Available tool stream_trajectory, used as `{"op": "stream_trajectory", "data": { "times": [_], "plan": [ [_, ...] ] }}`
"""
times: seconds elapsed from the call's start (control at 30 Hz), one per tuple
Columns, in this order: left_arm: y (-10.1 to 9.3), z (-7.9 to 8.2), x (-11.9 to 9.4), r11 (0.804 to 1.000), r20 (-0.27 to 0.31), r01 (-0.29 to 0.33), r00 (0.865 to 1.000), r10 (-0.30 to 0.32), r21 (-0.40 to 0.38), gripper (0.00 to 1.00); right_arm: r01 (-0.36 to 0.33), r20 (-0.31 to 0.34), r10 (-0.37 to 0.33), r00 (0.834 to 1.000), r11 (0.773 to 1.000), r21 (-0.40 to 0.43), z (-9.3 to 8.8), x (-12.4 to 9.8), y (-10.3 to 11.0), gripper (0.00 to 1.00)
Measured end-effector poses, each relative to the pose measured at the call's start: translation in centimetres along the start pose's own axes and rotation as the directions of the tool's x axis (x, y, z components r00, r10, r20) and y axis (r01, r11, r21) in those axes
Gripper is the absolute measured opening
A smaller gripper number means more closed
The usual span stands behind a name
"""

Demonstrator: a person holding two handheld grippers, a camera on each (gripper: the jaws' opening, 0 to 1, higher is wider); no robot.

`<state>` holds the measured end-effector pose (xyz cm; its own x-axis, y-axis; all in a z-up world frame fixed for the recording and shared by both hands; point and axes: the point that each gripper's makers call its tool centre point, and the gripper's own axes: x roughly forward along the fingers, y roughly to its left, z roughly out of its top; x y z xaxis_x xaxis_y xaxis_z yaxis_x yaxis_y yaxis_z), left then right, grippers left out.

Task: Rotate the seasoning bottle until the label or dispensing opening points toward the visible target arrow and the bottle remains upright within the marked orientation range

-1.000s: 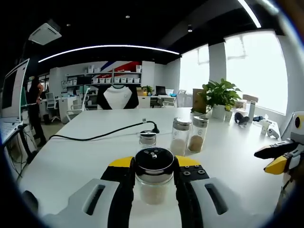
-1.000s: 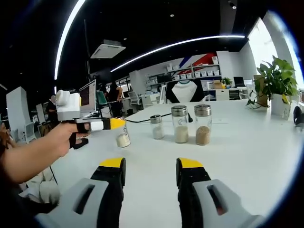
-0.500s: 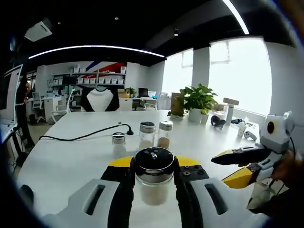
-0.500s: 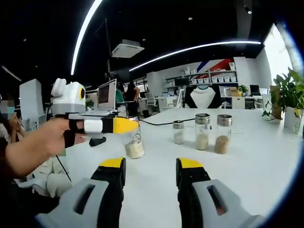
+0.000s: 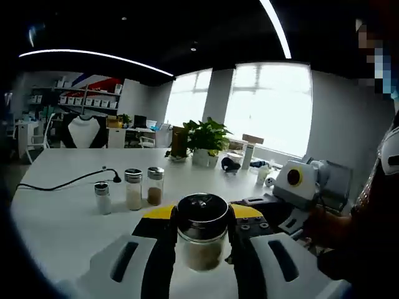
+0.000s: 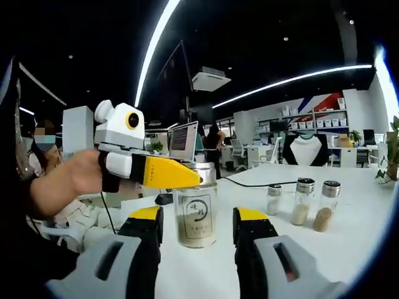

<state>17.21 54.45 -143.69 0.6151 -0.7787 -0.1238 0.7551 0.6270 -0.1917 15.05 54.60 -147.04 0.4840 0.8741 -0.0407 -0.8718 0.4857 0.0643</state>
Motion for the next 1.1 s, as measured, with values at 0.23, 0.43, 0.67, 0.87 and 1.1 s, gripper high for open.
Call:
{"op": "stream_trajectory", "data": {
  "times": [0.23,0.43,0.67,0.87,1.1],
  "plan": [
    [-2.1,0.4,-0.1,0.995,0.012,0.100,0.995,-0.100,-0.024,0.33,-0.105,0.055,0.104,0.993,0.994,0.020,0.7,0.0,1.7,0.42],
    [-3.0,1.0,-0.5,0.989,0.022,0.147,0.989,-0.146,-0.018,0.33,-0.152,0.096,0.149,0.984,0.988,0.023,1.1,-0.3,2.3,0.33],
    [-3.1,1.5,-0.9,0.983,0.052,0.179,0.983,-0.176,-0.043,0.33,-0.172,0.126,0.167,0.978,0.985,0.024,1.9,-0.3,2.5,0.30],
    [-2.7,1.7,-1.1,0.981,0.093,0.176,0.981,-0.169,-0.080,0.33,-0.111,0.085,0.113,0.990,0.994,-0.022,2.1,0.0,2.2,0.30],
    [-1.5,2.1,-0.7,0.993,0.122,0.082,0.990,-0.072,-0.083,0.33,0.052,0.003,-0.052,0.999,0.992,-0.111,2.0,1.2,0.7,0.30]
  ]
}}
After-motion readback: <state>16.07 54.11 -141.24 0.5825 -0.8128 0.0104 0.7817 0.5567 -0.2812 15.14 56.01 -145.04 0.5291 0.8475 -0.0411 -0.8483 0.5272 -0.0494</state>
